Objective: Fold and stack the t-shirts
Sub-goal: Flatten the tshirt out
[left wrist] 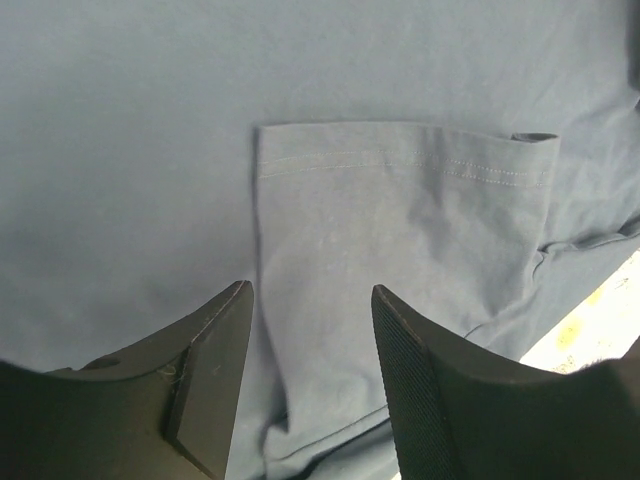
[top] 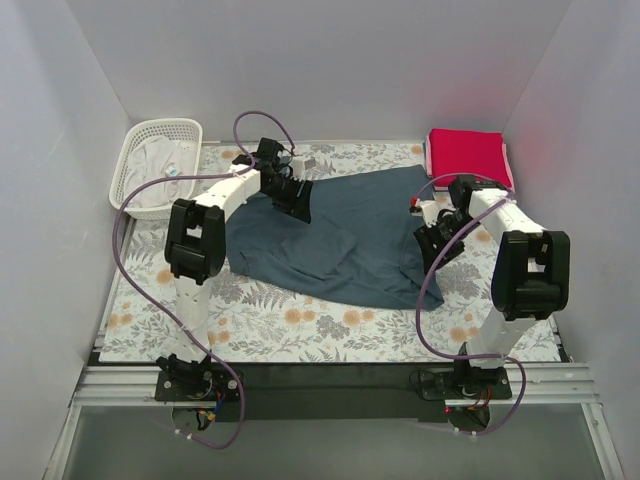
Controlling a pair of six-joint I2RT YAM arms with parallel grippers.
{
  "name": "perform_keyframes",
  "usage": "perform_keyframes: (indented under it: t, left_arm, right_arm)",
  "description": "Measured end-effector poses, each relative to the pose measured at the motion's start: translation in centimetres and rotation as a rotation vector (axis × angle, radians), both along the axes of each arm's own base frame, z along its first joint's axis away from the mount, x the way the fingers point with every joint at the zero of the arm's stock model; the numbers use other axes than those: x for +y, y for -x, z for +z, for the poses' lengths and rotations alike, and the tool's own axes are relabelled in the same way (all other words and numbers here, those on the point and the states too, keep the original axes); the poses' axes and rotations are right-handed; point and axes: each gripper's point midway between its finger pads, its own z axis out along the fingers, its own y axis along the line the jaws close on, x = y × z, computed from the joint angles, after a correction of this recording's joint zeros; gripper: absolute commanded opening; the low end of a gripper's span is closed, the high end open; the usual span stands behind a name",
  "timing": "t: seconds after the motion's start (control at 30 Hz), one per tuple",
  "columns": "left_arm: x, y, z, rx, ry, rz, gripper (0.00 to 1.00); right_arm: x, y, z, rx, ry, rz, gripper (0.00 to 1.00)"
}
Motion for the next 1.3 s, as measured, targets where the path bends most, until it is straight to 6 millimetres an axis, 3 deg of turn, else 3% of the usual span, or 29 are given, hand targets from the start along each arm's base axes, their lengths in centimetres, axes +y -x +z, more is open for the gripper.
perform_keyframes:
  t: [0.33, 0.67, 0.8, 1.1, 1.3]
  left_arm:
    - [-2.0, -0.9, -2.3, 0.008, -0.033, -0.005, 0.47]
    - [-3.0, -4.4, -3.0, -0.048, -0.041, 0.012, 0.46]
    - [-3.4, -4.2, -3.8, -0.034, -0.047, 0.004, 0.43]
    - [-4.9, -3.6, -3.8, -0.040, -0.044, -0.026, 0.37]
    - [-5.4, -3.1, -3.8, -0.033, -0.047, -0.037, 0.24]
  right_arm:
    - [-0.4, 2.1, -1.8, 0.074, 0.022, 0.001, 0.54]
    - [-0.5, 2.2, -1.9, 0.076, 0.024, 0.002, 0.50]
    - [-0.5, 2.2, -1.9, 0.076, 0.026, 0.002, 0.48]
    - [-0.6, 2.2, -1.9, 0.075, 0.032, 0.002, 0.48]
    - [-0.6, 2.2, -1.9, 0.075, 0.032, 0.001, 0.46]
